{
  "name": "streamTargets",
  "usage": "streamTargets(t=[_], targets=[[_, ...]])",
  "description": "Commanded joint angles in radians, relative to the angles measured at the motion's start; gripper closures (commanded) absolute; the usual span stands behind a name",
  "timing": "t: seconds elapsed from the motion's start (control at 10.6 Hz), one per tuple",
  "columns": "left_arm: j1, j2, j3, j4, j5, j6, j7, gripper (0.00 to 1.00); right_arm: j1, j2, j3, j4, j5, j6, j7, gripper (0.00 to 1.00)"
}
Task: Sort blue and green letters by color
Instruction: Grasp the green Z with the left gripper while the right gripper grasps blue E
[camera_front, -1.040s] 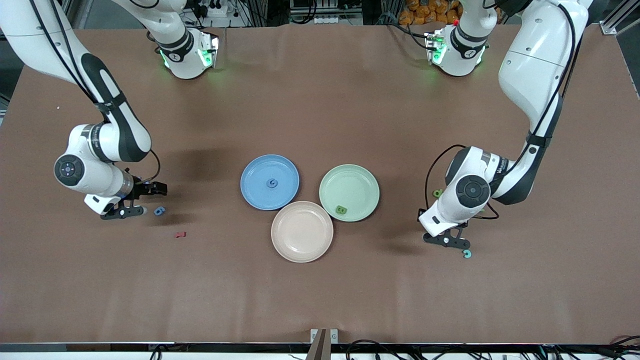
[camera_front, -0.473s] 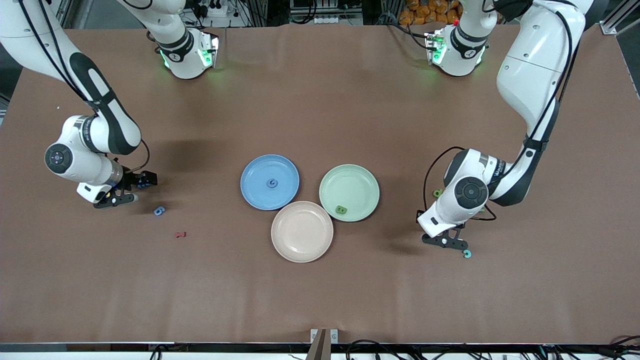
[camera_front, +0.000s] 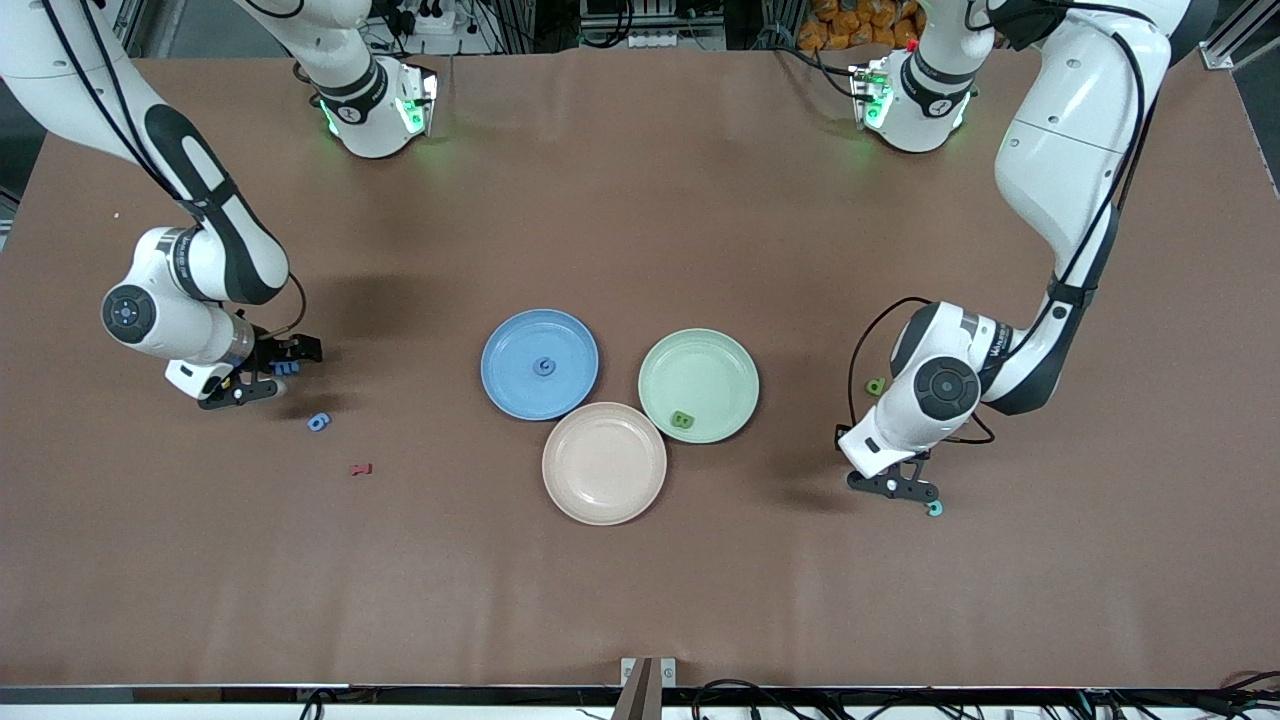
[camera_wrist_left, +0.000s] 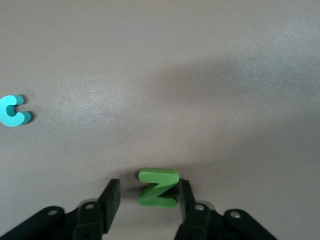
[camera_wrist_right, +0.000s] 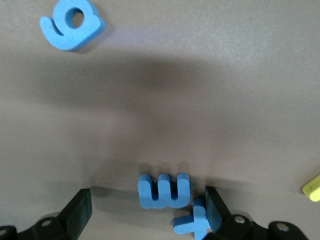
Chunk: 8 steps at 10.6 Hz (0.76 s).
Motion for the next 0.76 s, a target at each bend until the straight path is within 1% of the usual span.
streamTargets(t=[0.0,0.09,0.19,0.38,0.47,0.66], targets=[[0.007,0.010,-0.006,0.010,0.000,0.011,0.002,0.51,-0.029,-0.037,0.014,-0.046,-0.021,0.007,-0.004,0.00],[0.007,0.011,-0.006,0.010,0.000,0.011,0.002,0.53,-0.029,-0.038,0.014,-0.041,-0.021,0.008,-0.004,0.00],[0.007,0.011,-0.007,0.010,0.000,0.011,0.002,0.61,-0.025,-0.037,0.016,-0.035,-0.023,0.017,-0.009,0.00],[0.007,0.010,-0.006,0.010,0.000,0.011,0.001,0.90,-0.022,-0.028,0.014,-0.033,-0.024,0.075,-0.047,0.00],[0.006,0.004,-0.007,0.010,0.000,0.011,-0.006,1.00,-0.022,-0.023,0.014,-0.033,-0.024,0.095,-0.056,0.00],[-0.002,-0.022,-0.019,0.012,0.000,0.009,-0.013,1.00,-0.022,-0.021,0.014,-0.035,-0.024,0.094,-0.058,0.00]])
